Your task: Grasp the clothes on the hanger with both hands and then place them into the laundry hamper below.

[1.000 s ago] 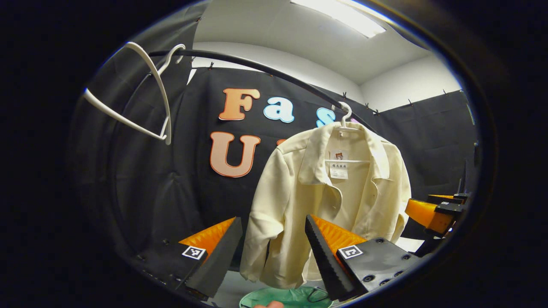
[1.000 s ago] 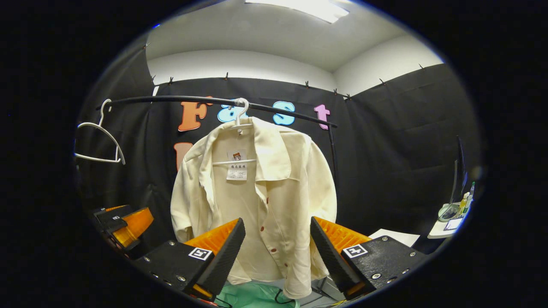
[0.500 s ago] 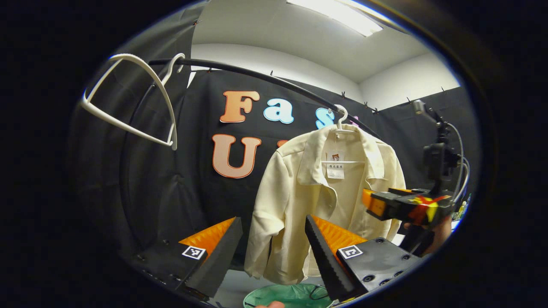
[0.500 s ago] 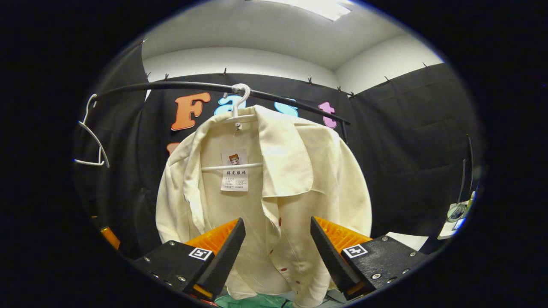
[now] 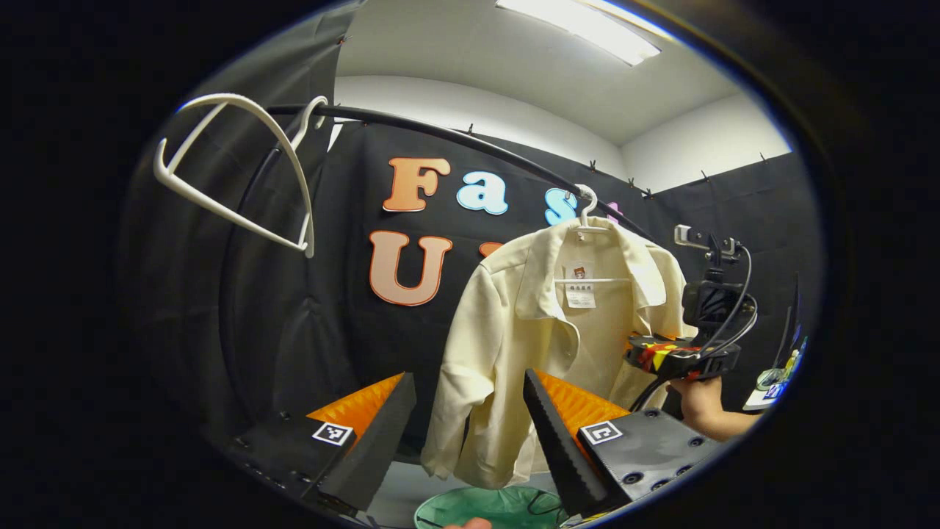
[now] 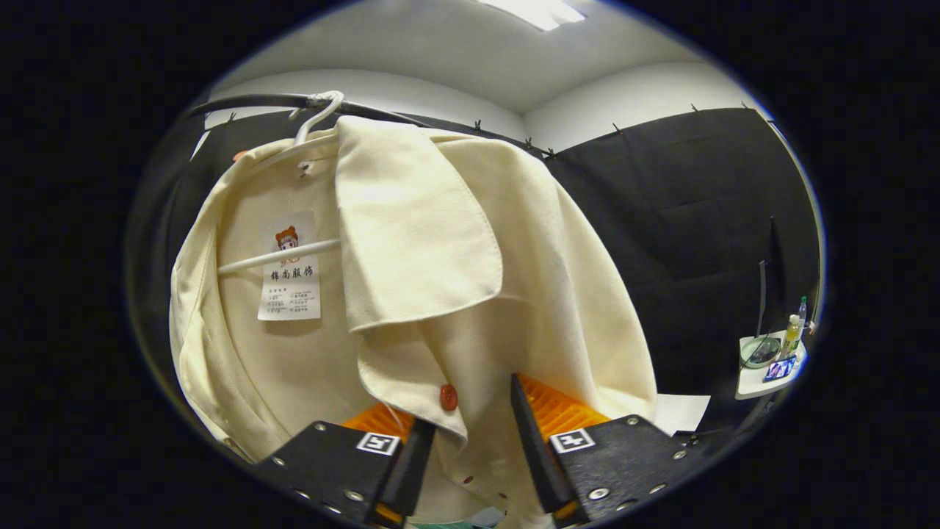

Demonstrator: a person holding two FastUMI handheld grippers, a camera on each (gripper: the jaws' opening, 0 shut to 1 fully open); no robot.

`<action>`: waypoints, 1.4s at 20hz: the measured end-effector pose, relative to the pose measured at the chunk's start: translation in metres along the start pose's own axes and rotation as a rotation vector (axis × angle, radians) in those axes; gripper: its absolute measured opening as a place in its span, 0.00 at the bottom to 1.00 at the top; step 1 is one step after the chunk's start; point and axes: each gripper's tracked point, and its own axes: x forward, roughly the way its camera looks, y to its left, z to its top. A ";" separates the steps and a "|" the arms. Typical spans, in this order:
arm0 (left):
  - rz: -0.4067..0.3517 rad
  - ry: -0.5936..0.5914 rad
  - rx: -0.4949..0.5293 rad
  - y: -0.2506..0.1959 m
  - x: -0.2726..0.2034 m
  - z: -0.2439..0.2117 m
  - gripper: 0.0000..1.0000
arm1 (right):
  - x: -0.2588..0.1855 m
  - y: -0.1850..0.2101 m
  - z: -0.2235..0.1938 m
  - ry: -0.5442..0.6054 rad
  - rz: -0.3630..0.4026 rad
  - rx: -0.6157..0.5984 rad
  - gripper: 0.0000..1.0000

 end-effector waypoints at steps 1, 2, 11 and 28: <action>-0.021 -0.004 0.000 -0.007 0.004 0.000 0.97 | -0.007 -0.006 0.005 -0.008 0.018 -0.008 0.32; -0.042 -0.007 0.002 -0.015 0.012 0.000 0.97 | -0.014 -0.009 0.012 -0.013 0.036 -0.017 0.23; -0.220 -0.018 -0.078 -0.104 0.110 -0.021 0.96 | -0.075 -0.031 0.054 0.006 0.230 -0.018 0.01; -0.058 0.020 0.207 -0.065 0.213 -0.078 0.14 | -0.099 -0.027 0.058 -0.014 0.334 -0.044 0.01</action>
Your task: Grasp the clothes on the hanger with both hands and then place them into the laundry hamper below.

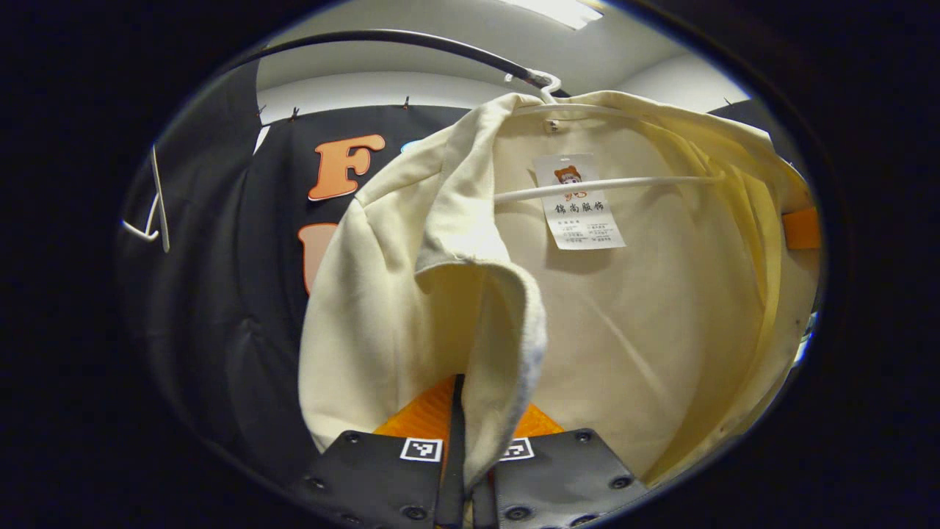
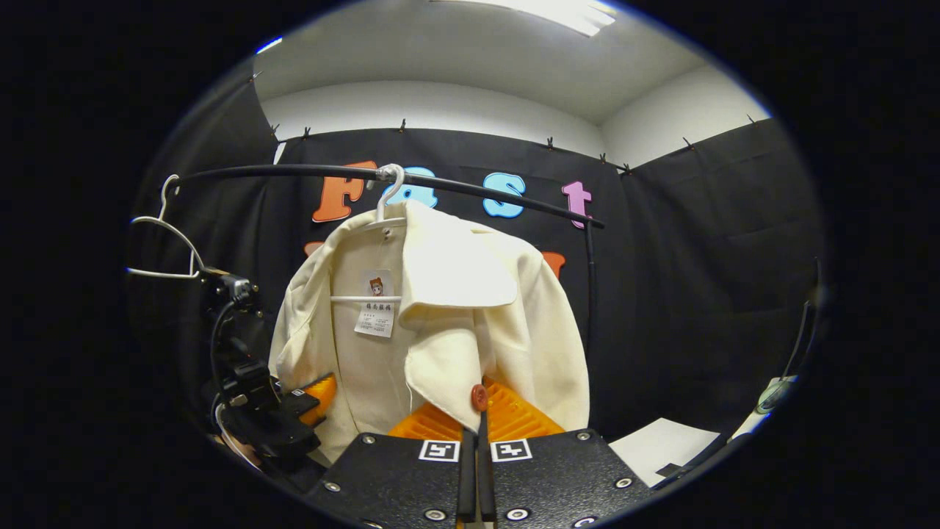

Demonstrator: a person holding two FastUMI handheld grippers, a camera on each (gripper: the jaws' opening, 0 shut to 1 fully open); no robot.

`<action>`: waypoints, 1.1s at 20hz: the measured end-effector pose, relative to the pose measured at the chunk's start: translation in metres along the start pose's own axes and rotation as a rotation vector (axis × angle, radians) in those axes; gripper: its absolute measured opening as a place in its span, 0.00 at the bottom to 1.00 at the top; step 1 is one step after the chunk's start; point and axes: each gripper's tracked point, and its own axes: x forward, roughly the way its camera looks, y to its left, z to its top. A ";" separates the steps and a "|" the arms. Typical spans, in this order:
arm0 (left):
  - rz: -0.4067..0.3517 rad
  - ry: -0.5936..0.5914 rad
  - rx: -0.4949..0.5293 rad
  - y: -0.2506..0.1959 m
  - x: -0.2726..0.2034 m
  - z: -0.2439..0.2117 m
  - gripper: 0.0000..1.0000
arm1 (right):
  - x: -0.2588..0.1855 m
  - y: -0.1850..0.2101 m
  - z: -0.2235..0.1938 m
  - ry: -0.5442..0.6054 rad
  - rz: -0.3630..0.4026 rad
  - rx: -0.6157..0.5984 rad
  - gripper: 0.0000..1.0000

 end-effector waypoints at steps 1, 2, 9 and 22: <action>0.006 -0.010 0.023 0.006 -0.003 0.004 0.14 | 0.000 -0.002 0.002 -0.008 -0.005 0.001 0.01; 0.041 -0.027 0.061 0.019 -0.006 0.011 0.14 | 0.000 -0.006 0.005 -0.016 -0.018 0.001 0.01; 0.344 -0.084 0.239 0.118 -0.011 0.060 0.13 | -0.008 -0.081 0.080 -0.177 -0.177 -0.051 0.00; 0.406 -0.163 0.223 0.174 0.047 0.125 0.13 | 0.105 -0.158 0.150 -0.224 -0.207 -0.107 0.00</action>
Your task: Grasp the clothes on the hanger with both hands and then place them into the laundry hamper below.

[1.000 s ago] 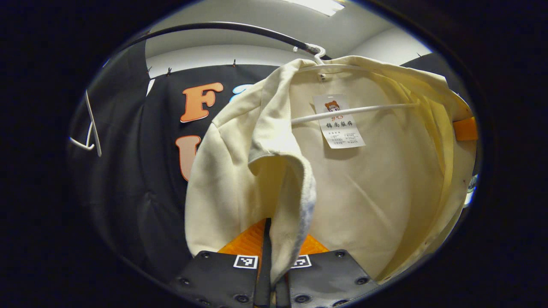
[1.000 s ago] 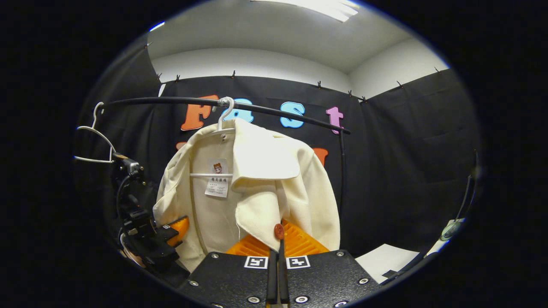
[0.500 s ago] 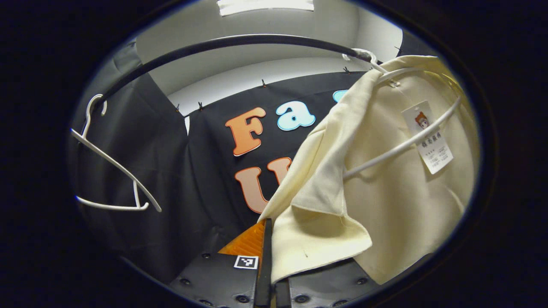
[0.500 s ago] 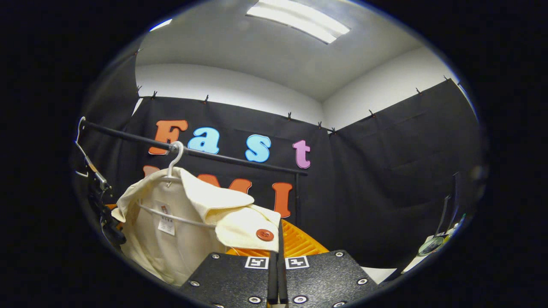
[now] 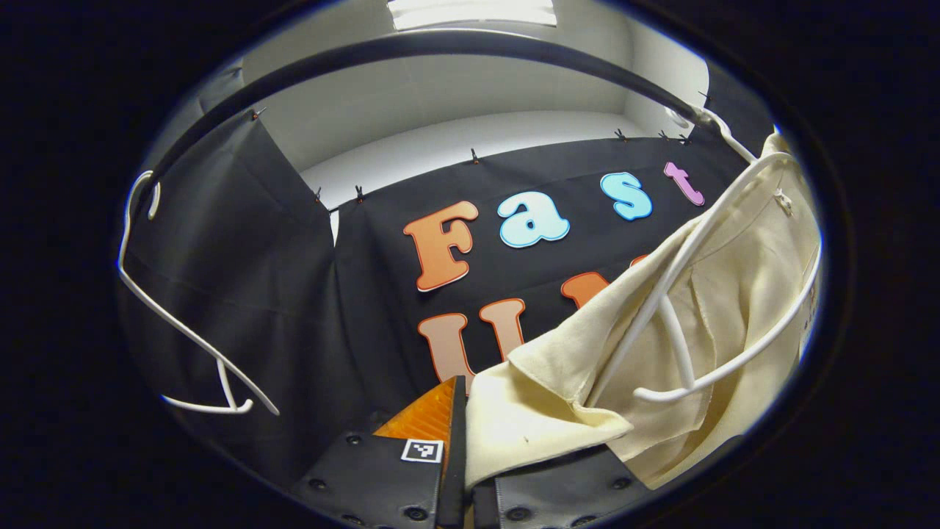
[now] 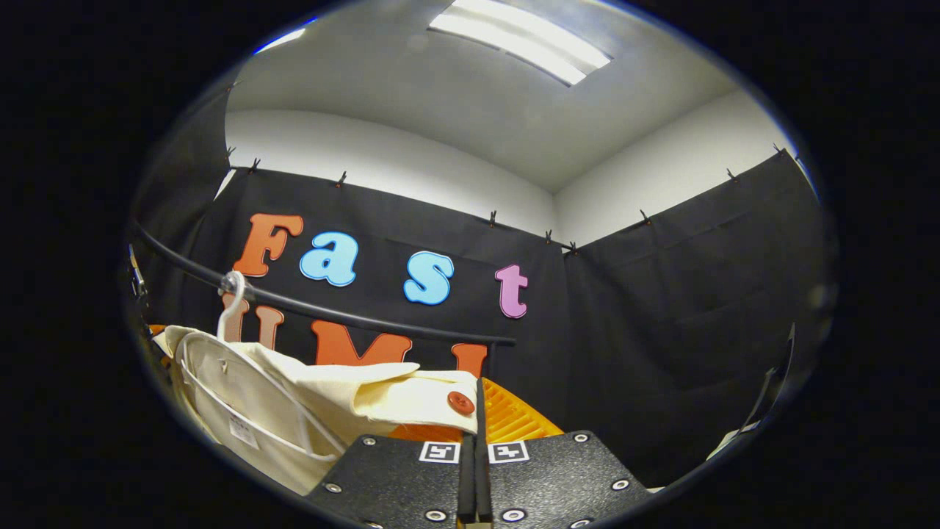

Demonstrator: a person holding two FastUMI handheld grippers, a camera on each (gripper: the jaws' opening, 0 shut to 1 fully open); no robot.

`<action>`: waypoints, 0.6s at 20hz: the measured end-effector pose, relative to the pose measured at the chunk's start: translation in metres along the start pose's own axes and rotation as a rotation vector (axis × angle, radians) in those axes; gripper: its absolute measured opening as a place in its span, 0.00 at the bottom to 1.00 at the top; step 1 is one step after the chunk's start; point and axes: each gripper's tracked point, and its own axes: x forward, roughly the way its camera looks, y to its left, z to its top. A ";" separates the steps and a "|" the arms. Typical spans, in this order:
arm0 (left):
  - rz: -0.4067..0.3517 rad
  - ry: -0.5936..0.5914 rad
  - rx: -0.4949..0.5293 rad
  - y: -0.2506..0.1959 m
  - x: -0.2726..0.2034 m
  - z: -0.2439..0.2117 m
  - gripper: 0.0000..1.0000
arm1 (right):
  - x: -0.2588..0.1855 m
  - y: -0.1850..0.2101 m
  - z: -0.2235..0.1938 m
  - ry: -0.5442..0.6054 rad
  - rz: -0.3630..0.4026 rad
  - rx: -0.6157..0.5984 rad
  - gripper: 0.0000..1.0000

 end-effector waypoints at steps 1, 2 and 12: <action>-0.001 0.008 -0.007 -0.004 -0.002 -0.005 0.13 | 0.012 0.000 -0.018 0.035 0.002 0.003 0.00; 0.000 0.017 -0.012 -0.005 -0.004 -0.011 0.13 | 0.015 0.001 -0.036 0.066 0.007 0.007 0.00; 0.013 0.134 -0.032 0.013 0.009 -0.066 0.11 | -0.035 0.045 -0.152 0.192 0.087 0.084 0.00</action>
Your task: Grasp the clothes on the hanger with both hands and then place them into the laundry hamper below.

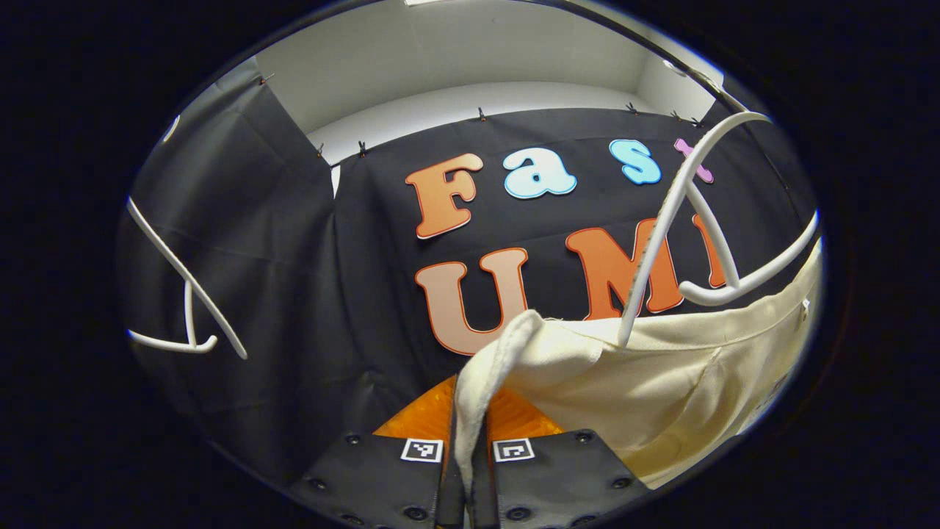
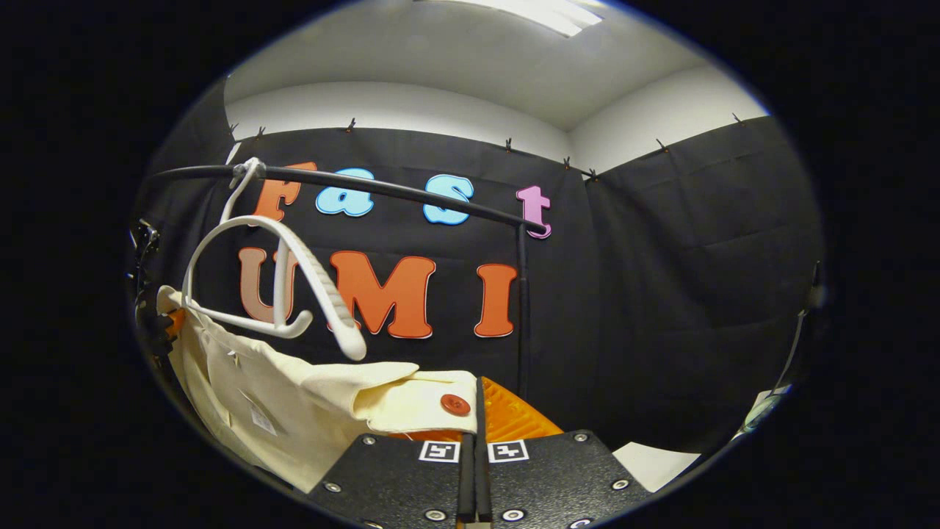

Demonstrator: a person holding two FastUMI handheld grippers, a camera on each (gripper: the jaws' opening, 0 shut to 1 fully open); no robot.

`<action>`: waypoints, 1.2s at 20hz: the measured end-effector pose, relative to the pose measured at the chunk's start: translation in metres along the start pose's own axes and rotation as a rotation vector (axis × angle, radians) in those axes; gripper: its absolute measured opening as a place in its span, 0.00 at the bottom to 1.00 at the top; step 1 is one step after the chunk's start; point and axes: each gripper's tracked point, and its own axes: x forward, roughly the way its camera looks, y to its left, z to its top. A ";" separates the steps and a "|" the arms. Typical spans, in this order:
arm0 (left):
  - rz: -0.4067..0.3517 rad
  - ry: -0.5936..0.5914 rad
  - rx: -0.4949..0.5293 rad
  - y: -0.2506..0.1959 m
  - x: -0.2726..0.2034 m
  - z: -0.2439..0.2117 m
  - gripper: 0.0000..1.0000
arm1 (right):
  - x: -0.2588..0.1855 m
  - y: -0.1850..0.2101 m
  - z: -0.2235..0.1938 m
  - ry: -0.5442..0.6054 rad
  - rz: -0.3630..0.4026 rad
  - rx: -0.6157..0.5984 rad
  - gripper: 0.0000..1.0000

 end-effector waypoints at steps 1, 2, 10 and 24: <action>0.007 -0.003 0.009 0.004 -0.003 -0.002 0.11 | -0.005 0.004 -0.005 0.005 0.007 -0.001 0.00; 0.016 -0.001 0.018 0.010 -0.008 -0.004 0.11 | -0.009 0.008 -0.011 0.011 0.012 -0.003 0.00; 0.009 0.032 0.010 0.048 -0.069 -0.026 0.11 | -0.050 0.037 -0.018 0.055 0.057 0.076 0.00; -0.283 0.233 -0.104 0.000 -0.240 -0.101 0.13 | -0.160 0.167 -0.070 0.242 0.290 0.168 0.00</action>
